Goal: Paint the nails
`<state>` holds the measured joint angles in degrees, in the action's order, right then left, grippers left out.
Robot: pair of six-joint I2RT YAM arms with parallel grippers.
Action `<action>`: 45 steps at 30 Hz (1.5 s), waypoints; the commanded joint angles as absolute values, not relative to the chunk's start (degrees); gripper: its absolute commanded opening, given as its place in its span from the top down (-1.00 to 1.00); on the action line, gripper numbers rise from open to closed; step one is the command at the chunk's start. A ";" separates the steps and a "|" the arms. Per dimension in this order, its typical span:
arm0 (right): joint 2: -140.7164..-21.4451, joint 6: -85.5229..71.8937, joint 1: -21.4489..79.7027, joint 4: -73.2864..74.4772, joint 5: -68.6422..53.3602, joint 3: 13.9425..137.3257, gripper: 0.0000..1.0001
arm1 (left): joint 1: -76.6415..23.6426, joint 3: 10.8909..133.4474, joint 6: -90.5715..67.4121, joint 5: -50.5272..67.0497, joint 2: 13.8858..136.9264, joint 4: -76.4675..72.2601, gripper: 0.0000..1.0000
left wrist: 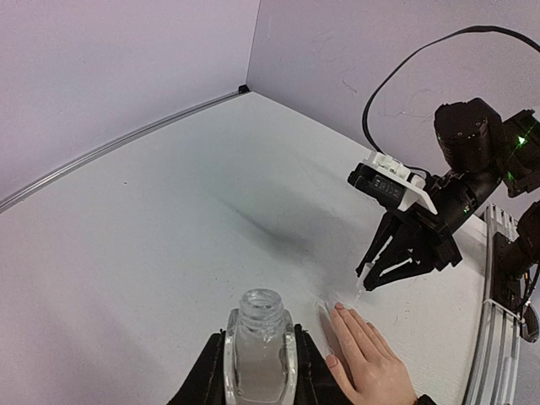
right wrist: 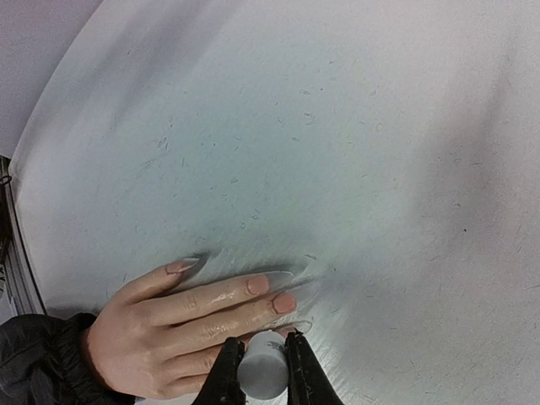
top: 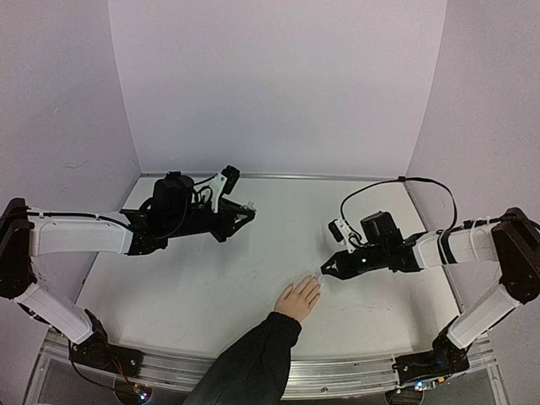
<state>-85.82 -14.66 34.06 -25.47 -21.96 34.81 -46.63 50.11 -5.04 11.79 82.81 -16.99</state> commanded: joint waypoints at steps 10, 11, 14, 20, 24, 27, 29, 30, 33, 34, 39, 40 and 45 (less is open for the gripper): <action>-88.30 -13.80 34.66 -25.17 -24.00 35.20 1.00 | -46.94 50.97 -5.98 11.86 81.30 -20.48 1.00; -88.39 -13.84 34.65 -25.40 -24.12 35.13 1.00 | -46.93 50.92 -5.99 11.87 81.30 -20.48 1.00; -88.82 -13.95 34.72 -25.66 -24.21 35.25 1.00 | -46.93 50.91 -6.02 11.85 81.31 -20.48 1.00; -89.03 -14.24 34.77 -25.70 -23.36 35.35 1.00 | -46.93 50.80 -5.98 11.78 81.22 -20.48 1.00; -89.29 -14.58 34.72 -25.66 -22.56 35.43 1.00 | -46.93 50.80 -5.81 11.78 81.12 -20.48 1.00; -89.38 -14.59 34.85 -25.69 -22.10 35.57 1.00 | -46.97 50.80 -5.80 11.78 81.21 -20.48 1.00; -89.51 -14.59 34.80 -25.75 -21.80 35.67 1.00 | -46.93 50.80 -5.80 11.78 81.29 -20.48 1.00; -89.55 -14.59 34.80 -25.77 -21.73 35.78 1.00 | -46.93 50.80 -5.85 11.78 81.30 -20.48 1.00; -89.69 -14.68 34.79 -25.98 -21.62 35.86 1.00 | -46.93 50.84 -5.72 11.77 81.21 -20.48 1.00; -89.77 -14.70 34.76 -26.08 -21.54 35.86 1.00 | -46.93 50.88 -5.71 11.73 81.30 -20.48 1.00; -90.18 -14.94 34.80 -26.34 -21.38 36.04 1.00 | -46.91 51.06 -5.63 11.77 81.47 -20.48 1.00; -90.24 -14.94 34.76 -26.31 -21.31 36.04 1.00 | -46.93 51.06 -5.58 11.78 81.63 -20.48 1.00; -90.35 -15.27 34.81 -26.67 -20.80 36.21 1.00 | -46.96 51.14 -5.37 11.88 81.75 -20.48 1.00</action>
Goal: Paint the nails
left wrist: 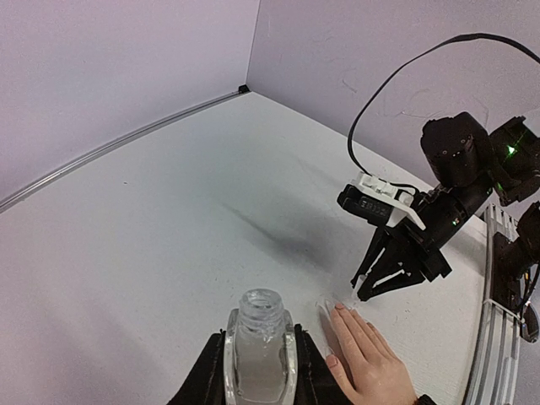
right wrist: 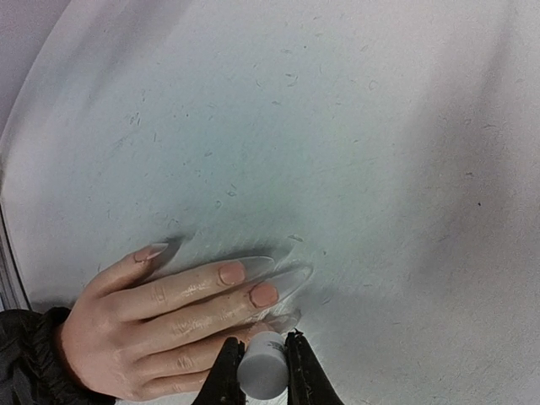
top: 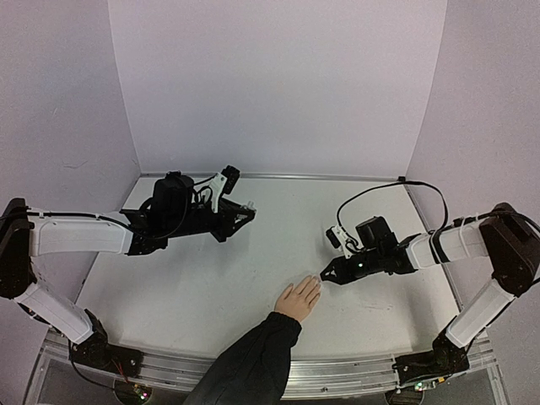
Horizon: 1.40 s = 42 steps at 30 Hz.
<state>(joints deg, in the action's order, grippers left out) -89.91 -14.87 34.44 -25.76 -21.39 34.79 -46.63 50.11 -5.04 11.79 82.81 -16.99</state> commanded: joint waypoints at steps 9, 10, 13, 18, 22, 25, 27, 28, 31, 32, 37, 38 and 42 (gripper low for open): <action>-90.86 -16.14 34.78 -27.32 -18.63 36.95 1.00 | -46.94 50.99 -5.19 11.82 81.67 -20.48 1.00; -90.78 -16.31 34.80 -27.33 -18.18 37.11 1.00 | -46.93 50.91 -5.19 11.78 81.68 -20.48 1.00; -89.73 -16.60 34.73 -27.29 -17.24 37.24 1.00 | -46.95 50.80 -5.19 11.69 81.48 -20.49 1.00; -85.81 -16.46 34.75 -25.52 -15.96 37.42 1.00 | -46.94 50.63 -5.10 11.69 81.06 -20.48 1.00; -81.72 -15.44 34.77 -23.30 -16.26 36.74 1.00 | -46.93 50.37 -5.35 11.69 80.66 -20.52 1.00; -79.96 -14.79 34.74 -22.15 -16.75 35.94 1.00 | -46.93 50.27 -5.36 11.69 80.30 -20.56 1.00; -80.34 -13.27 34.80 -21.83 -19.04 35.70 1.00 | -46.93 50.23 -5.36 11.69 80.19 -20.57 1.00; -80.78 -12.78 34.80 -21.68 -19.89 35.76 1.00 | -46.93 50.15 -5.37 11.66 80.07 -20.61 1.00; -82.17 -12.13 34.81 -21.70 -21.80 35.88 1.00 | -46.93 50.17 -5.45 11.77 80.12 -20.57 1.00; -82.94 -11.93 34.78 -21.71 -22.47 36.06 1.00 | -46.96 50.18 -5.51 11.78 80.07 -20.54 1.00; -86.62 -11.71 34.81 -21.96 -24.14 36.26 1.00 | -46.93 49.97 -5.62 11.59 80.28 -20.52 1.00; -86.96 -11.65 34.81 -22.10 -24.39 36.23 1.00 | -46.93 50.01 -5.62 11.68 80.44 -20.55 1.00; -87.54 -11.88 34.80 -23.15 -24.78 35.92 1.00 | -46.93 50.48 -5.74 12.08 81.10 -20.57 1.00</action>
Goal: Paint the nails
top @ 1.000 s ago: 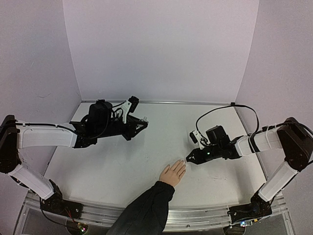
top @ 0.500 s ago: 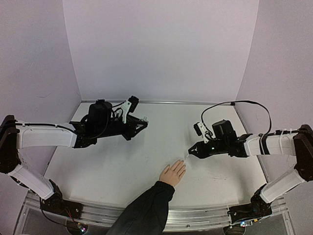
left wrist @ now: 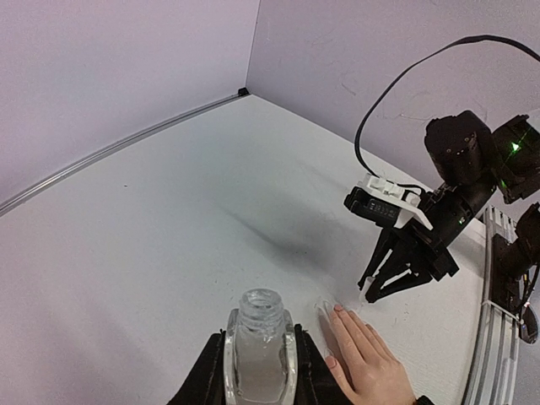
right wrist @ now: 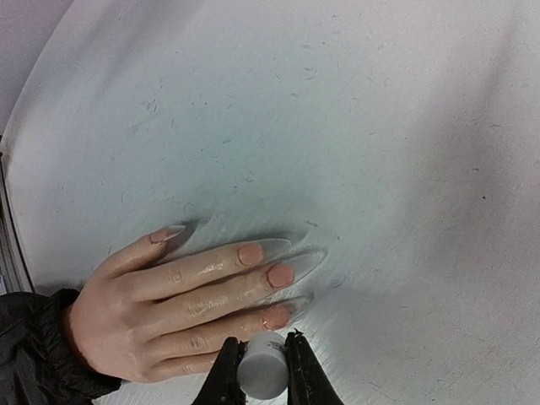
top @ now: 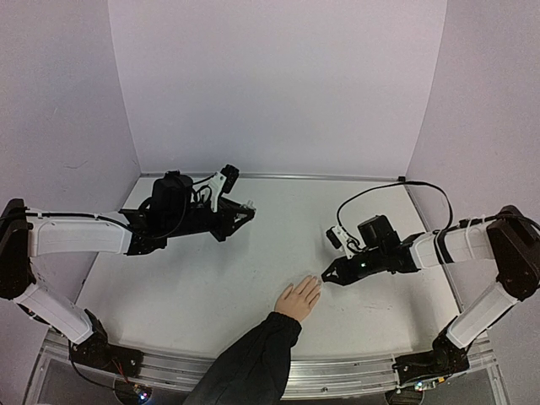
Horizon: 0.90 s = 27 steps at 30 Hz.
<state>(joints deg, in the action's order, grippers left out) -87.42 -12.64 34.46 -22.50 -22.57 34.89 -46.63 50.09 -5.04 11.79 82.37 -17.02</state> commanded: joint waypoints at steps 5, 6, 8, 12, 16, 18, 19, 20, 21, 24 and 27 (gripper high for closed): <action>-86.33 -12.88 34.85 -24.74 -24.10 35.10 1.00 | -46.93 50.80 -5.71 12.13 81.48 -20.57 1.00; -86.11 -12.99 34.81 -24.91 -23.93 34.98 1.00 | -46.93 50.80 -5.71 12.13 81.47 -20.57 1.00; -86.23 -12.99 34.80 -24.98 -23.78 34.96 1.00 | -46.93 50.80 -5.65 12.11 81.47 -20.57 1.00; -87.19 -13.08 34.81 -25.02 -23.42 35.24 1.00 | -46.93 50.89 -5.54 12.13 81.65 -20.57 1.00; -87.57 -13.25 34.80 -25.22 -23.28 35.53 1.00 | -46.93 50.76 -5.45 12.04 81.49 -20.51 1.00; -87.91 -13.35 34.85 -25.22 -23.29 35.52 1.00 | -46.98 50.71 -5.37 12.04 81.47 -20.54 1.00; -88.01 -13.36 34.85 -25.20 -23.24 35.50 1.00 | -46.94 50.67 -5.36 11.96 81.49 -20.55 1.00; -88.10 -13.36 34.85 -25.18 -23.14 35.44 1.00 | -46.93 50.71 -5.36 11.97 81.48 -20.51 1.00; -88.15 -13.36 34.81 -25.22 -23.12 35.51 1.00 | -46.93 50.71 -5.36 11.95 81.47 -20.55 1.00; -88.48 -13.59 34.84 -25.13 -22.82 35.67 1.00 | -46.95 50.71 -5.36 12.04 81.52 -20.57 1.00; -88.75 -13.67 34.81 -24.93 -22.56 35.83 1.00 | -46.93 50.62 -5.36 11.99 81.39 -20.53 1.00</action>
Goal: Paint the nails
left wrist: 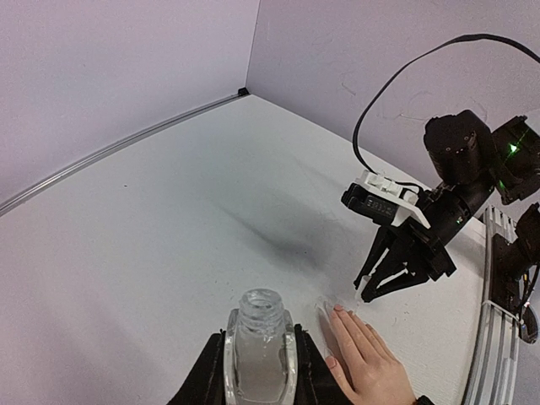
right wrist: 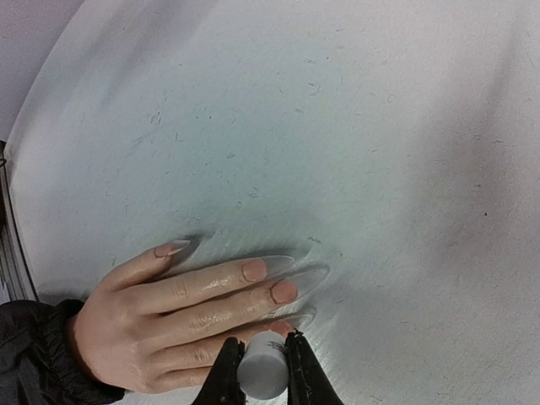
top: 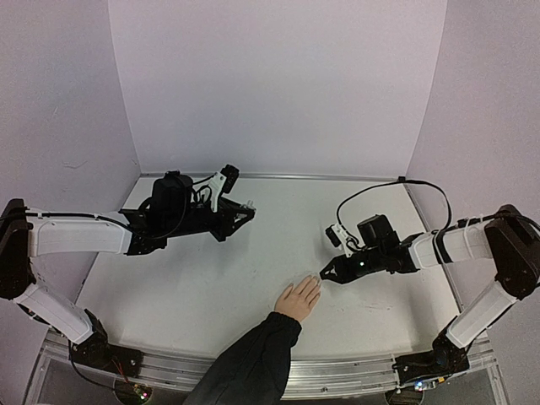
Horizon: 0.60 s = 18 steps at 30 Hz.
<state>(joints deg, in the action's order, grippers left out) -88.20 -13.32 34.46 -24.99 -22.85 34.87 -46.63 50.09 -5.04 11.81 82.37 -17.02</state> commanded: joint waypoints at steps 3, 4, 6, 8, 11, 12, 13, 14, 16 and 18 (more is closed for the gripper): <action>-88.62 -13.80 34.80 -24.54 -22.37 35.84 1.00 | -46.96 50.43 -5.27 11.87 81.17 -20.53 1.00; -88.61 -13.80 34.80 -24.52 -22.27 35.79 1.00 | -46.95 50.40 -5.27 11.87 81.13 -20.52 1.00; -88.72 -13.75 34.80 -24.52 -22.07 35.82 1.00 | -46.96 50.36 -5.36 11.86 81.19 -20.54 1.00; -89.08 -13.74 34.83 -24.51 -22.02 35.94 1.00 | -46.93 50.43 -5.36 11.95 81.21 -20.55 1.00; -89.21 -13.75 34.81 -24.61 -21.90 36.12 1.00 | -46.93 50.36 -5.36 11.88 80.98 -20.52 1.00; -89.21 -13.79 34.80 -24.61 -21.83 36.12 1.00 | -46.93 50.23 -5.32 11.80 80.88 -20.50 1.00; -89.21 -13.79 34.82 -24.61 -21.80 36.19 1.00 | -46.93 50.24 -5.32 11.79 80.79 -20.49 1.00; -89.29 -13.80 34.84 -24.65 -21.89 36.25 1.00 | -46.93 50.19 -5.28 11.78 80.71 -20.48 1.00; -89.38 -13.80 34.81 -24.77 -22.01 36.30 1.00 | -46.96 50.03 -5.27 11.78 80.60 -20.48 1.00; -89.38 -13.88 34.81 -25.02 -21.90 36.22 1.00 | -46.93 50.01 -5.34 11.69 80.60 -20.48 1.00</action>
<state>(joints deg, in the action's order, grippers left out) -88.99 -13.41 34.46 -24.95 -21.87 34.87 -46.63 50.09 -5.02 11.79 82.37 -17.02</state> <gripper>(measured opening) 0.160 0.211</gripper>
